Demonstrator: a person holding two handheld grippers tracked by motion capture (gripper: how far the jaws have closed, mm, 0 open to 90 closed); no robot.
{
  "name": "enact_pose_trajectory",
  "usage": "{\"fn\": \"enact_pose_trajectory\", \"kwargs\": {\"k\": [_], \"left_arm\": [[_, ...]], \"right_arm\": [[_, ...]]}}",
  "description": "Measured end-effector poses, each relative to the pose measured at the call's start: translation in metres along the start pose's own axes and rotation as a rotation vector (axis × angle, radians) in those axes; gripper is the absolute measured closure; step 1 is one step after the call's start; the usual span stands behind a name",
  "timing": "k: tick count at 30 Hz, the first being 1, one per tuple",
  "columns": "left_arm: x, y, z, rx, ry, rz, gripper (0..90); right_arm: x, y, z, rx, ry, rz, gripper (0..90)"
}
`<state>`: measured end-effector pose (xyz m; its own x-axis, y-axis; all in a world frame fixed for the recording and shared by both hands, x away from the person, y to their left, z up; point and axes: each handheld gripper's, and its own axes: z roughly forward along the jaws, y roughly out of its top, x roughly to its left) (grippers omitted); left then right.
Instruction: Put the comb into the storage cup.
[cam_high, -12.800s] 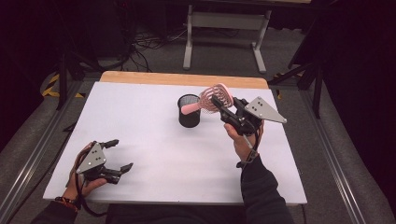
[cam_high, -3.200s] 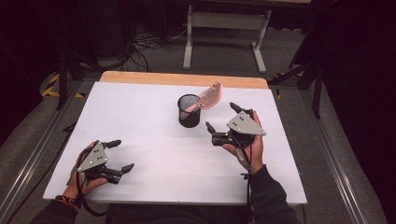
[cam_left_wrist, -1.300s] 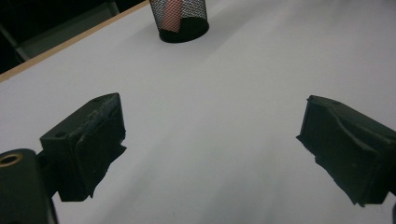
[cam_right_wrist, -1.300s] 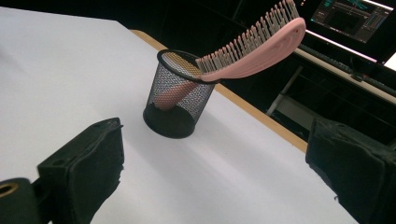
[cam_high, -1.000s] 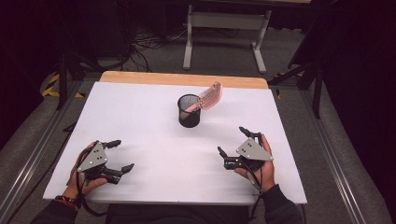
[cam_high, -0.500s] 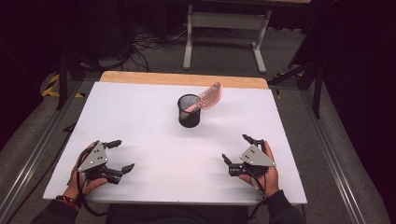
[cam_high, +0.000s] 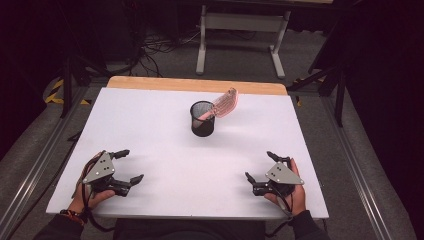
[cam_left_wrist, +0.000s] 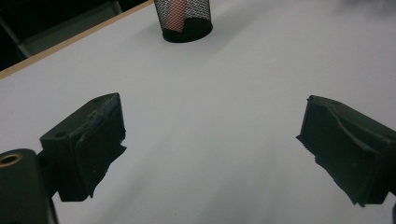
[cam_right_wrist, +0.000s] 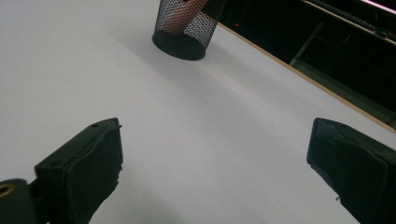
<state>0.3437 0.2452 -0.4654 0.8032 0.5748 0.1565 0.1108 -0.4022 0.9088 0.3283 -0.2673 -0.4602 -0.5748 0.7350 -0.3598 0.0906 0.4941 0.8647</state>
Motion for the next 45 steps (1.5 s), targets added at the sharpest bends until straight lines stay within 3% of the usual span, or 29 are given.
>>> {"fn": "enact_pose_trajectory", "kwargs": {"k": [4, 14, 45], "left_arm": [[0.0007, 0.0013, 0.0010, -0.002, 0.007, -0.003, 7.7], [-0.0011, 0.0030, 0.0019, -0.001, 0.017, -0.003, 7.5], [-0.0014, 0.0025, 0.0006, 0.002, 0.008, 0.004, 7.3]], "right_arm": [[-0.0046, -0.0056, -0.0052, -0.002, 0.005, 0.027, 4.2], [0.0004, -0.0047, -0.0054, -0.002, 0.017, 0.001, 4.2], [0.0028, -0.0008, -0.0042, -0.010, 0.006, 0.012, 4.2]]}}
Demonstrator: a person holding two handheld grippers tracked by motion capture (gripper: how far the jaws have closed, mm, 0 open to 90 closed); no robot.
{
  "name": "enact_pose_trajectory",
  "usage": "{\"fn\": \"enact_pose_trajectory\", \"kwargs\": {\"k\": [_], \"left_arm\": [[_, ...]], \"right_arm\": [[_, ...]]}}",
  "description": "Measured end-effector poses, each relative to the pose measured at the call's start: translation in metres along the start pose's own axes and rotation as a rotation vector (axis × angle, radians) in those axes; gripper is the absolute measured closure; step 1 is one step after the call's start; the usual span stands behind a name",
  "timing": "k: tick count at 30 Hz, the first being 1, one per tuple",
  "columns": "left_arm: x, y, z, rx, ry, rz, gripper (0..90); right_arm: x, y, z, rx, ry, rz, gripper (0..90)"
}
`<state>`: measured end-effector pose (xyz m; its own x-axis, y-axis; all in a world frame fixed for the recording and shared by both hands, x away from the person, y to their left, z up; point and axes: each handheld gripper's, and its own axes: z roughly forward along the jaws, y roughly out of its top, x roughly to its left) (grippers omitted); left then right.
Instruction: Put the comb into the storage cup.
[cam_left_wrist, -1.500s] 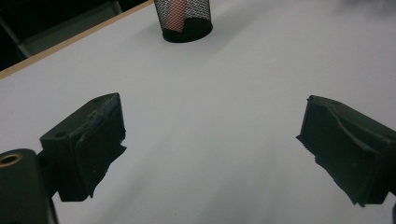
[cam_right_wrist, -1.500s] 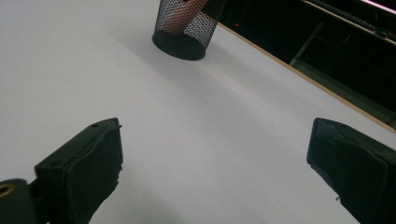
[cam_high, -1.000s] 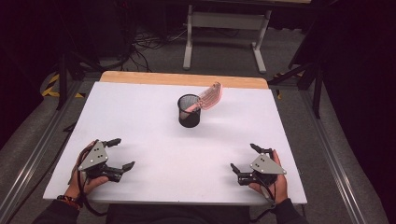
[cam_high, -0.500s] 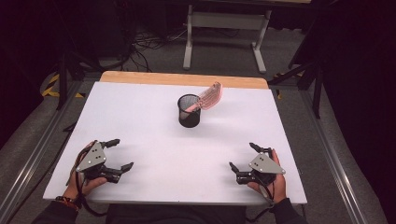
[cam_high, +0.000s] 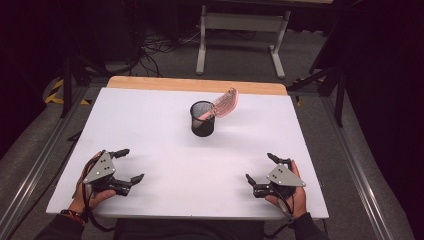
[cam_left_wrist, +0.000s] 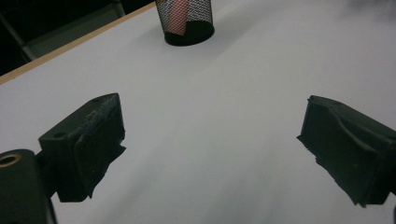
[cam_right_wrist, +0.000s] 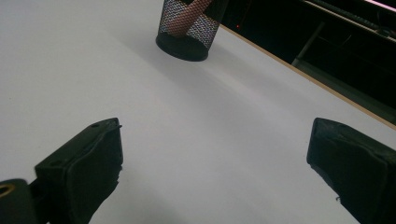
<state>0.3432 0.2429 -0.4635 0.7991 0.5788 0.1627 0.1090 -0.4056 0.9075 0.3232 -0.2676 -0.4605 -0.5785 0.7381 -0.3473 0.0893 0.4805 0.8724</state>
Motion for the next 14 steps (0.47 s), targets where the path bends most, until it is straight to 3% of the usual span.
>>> {"fn": "enact_pose_trajectory", "kwargs": {"k": [14], "left_arm": [[0.0010, -0.0004, 0.0005, 0.002, 0.014, -0.011, 7.3]], "right_arm": [[-0.0033, -0.0020, 0.0032, 0.010, 0.018, 0.022, 5.4]]}}
